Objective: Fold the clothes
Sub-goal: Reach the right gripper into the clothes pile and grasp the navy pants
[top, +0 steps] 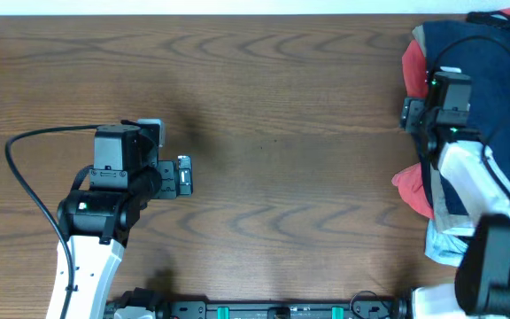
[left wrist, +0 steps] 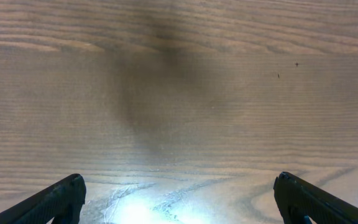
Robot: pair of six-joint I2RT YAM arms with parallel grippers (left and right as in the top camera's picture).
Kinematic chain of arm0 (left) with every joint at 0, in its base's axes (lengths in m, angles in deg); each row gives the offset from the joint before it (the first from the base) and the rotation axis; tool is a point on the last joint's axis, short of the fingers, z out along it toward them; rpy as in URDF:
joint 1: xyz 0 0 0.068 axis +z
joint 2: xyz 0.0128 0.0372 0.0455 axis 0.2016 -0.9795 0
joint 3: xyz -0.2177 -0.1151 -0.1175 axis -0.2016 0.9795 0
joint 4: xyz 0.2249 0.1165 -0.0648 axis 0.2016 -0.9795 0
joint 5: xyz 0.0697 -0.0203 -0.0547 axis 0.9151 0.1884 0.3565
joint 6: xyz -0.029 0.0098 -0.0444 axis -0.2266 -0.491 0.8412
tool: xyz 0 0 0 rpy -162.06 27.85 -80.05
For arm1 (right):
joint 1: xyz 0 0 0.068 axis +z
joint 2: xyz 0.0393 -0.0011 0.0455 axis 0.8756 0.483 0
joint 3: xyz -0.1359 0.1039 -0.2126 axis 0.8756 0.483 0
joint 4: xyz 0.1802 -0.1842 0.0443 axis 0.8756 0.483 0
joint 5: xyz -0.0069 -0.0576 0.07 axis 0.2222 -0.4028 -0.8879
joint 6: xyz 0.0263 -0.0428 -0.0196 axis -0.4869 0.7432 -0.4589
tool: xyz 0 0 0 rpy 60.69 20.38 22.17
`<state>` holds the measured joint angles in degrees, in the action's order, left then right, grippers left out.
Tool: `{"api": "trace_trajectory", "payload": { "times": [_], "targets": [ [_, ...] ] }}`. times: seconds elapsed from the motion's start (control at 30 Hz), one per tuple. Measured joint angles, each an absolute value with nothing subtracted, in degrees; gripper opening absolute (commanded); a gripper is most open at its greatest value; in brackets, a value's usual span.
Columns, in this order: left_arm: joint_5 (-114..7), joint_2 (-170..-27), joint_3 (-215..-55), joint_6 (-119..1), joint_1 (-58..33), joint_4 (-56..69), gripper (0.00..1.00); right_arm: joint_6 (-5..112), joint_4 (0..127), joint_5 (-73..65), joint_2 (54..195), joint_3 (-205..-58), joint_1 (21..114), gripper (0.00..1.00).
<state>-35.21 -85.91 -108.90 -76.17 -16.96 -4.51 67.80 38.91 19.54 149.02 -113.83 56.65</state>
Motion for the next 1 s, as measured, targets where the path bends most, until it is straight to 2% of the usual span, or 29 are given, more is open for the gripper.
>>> {"api": "trace_trajectory", "payload": {
  "times": [0.27, 0.33, 0.43, 0.77, 1.0],
  "targets": [
    [-35.56, -85.91, -108.9, -76.2, -16.96, -4.49, 0.98, 65.18, 34.25, 25.05, 156.06, -113.83, 55.36, 0.46],
    [-35.56, -85.91, -108.9, -76.17, -16.96, -4.46, 0.98, 64.76, 34.12, 25.47, 156.56, -113.83, 54.73, 0.32],
    [-35.56, -85.91, -108.9, -76.2, -16.96, -4.46, 0.98, 64.24, 34.29, 26.23, 156.83, -113.83, 53.65, 0.01],
    [-35.69, -85.91, -108.9, -76.17, -16.96, -4.31, 0.98, 63.52, 38.05, 23.87, 155.41, -113.85, 53.33, 0.01],
    [-35.75, -85.91, -108.9, -76.17, -16.96, -4.29, 0.98, 63.78, 47.6, 5.73, 139.93, -117.15, 56.52, 0.01]
  ]
}}
